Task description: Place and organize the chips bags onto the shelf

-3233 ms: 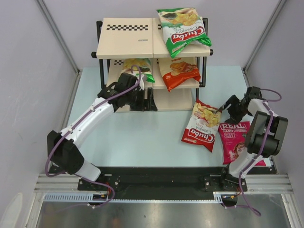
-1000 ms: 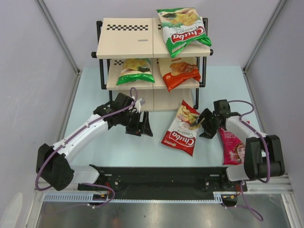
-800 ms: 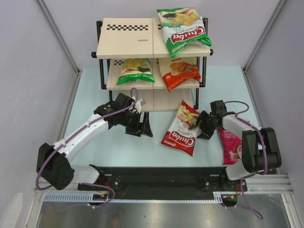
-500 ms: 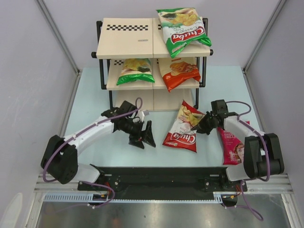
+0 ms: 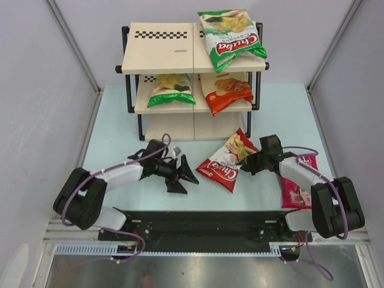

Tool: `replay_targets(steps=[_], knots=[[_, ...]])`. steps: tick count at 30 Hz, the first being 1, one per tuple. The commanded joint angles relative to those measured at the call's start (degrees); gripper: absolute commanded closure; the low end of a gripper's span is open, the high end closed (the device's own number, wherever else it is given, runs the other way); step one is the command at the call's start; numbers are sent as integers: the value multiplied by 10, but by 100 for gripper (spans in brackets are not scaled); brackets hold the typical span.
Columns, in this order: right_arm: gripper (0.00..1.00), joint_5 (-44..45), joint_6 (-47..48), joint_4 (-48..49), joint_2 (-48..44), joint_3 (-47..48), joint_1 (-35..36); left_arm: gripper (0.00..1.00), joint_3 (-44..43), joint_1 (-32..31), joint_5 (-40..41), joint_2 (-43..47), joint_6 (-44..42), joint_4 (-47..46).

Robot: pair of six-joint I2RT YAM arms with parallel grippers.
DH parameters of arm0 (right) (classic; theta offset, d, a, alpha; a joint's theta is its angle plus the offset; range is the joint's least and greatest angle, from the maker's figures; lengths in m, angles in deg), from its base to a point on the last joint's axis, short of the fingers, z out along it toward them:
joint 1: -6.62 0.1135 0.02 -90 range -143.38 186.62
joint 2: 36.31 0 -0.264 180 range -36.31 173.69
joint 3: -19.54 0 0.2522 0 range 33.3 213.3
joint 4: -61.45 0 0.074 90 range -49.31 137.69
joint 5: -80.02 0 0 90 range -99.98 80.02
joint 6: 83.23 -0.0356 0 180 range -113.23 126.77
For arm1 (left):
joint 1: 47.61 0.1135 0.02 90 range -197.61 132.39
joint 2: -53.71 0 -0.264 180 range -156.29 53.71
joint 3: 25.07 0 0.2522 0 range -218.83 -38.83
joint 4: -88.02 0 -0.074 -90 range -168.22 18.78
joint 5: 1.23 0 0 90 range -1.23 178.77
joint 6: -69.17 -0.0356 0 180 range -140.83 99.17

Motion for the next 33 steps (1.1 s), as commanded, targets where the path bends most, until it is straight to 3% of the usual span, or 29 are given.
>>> replay_targets(steps=[1,7,17,22,33], knots=[[96,19,-129,88,12,-18,34,9,-10,4,9,-41,64,-122],[98,31,-178,107,11,-23,52,9,18,-3,52,-117,206,-305],[98,56,-208,45,-24,-25,79,11,-58,-41,109,-195,238,-343],[97,33,-209,26,-19,-25,89,12,-41,-55,90,-238,331,-500],[94,42,-295,98,-2,-26,137,12,-89,-78,64,-278,320,-469]])
